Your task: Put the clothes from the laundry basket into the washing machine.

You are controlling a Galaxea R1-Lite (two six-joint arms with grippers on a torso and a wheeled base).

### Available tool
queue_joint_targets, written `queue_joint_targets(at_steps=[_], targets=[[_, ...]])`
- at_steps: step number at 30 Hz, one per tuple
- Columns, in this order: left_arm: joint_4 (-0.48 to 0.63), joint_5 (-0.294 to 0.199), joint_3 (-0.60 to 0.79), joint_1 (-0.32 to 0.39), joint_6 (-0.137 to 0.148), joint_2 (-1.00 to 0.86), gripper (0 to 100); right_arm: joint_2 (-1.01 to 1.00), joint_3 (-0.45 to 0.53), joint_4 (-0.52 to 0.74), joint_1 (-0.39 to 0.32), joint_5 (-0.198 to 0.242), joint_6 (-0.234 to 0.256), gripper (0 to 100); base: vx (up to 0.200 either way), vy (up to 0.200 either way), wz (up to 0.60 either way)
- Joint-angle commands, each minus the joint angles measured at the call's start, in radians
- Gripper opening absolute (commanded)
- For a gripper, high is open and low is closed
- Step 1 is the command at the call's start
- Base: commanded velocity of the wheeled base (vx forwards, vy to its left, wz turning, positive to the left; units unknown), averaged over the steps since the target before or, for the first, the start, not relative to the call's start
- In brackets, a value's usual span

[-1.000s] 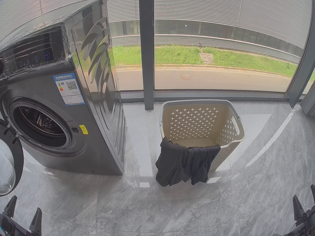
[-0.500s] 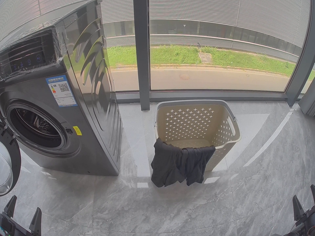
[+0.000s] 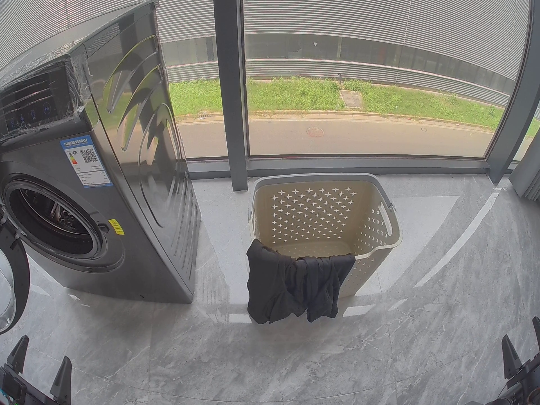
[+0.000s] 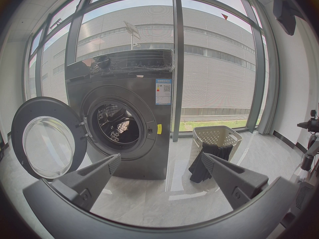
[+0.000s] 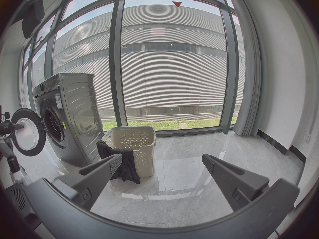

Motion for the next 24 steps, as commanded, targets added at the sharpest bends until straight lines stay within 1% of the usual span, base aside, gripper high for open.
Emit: queue_joint_targets(at_steps=[1,8,19,20,21,22,23,24], targets=[[0.0,0.001,0.018,0.0,-0.001,-0.016,100,-0.016,0.018,0.0,0.0,0.0,0.0,100,0.0,-0.2,0.0],[0.0,0.003,0.018,0.0,0.001,-0.016,100,-0.016,0.018,0.0,0.0,0.0,-0.002,100,0.0,-0.2,0.0],[-0.002,-0.002,0.018,0.0,-0.004,-0.016,100,-0.016,0.01,-0.006,0.0,0.001,0.007,100,0.0,0.0,0.0],[-0.002,-0.002,0.018,0.0,-0.006,-0.016,100,-0.016,-0.034,-0.04,0.0,0.007,0.007,100,0.2,0.0,0.0],[-0.002,-0.002,0.018,0.0,-0.007,-0.016,100,-0.016,-0.053,-0.046,0.0,0.009,0.007,100,0.2,0.0,0.0],[-0.002,-0.002,0.018,0.0,-0.007,-0.016,100,-0.004,-0.162,-0.043,0.005,0.038,0.011,100,0.2,0.0,0.0],[-0.002,-0.002,0.018,0.0,-0.006,-0.016,100,0.008,-0.188,-0.036,0.005,0.046,0.011,100,0.2,0.0,0.0],[-0.002,0.0,0.018,0.0,-0.001,-0.016,100,0.068,-0.258,0.01,0.008,0.073,0.011,100,0.2,0.0,0.0]])
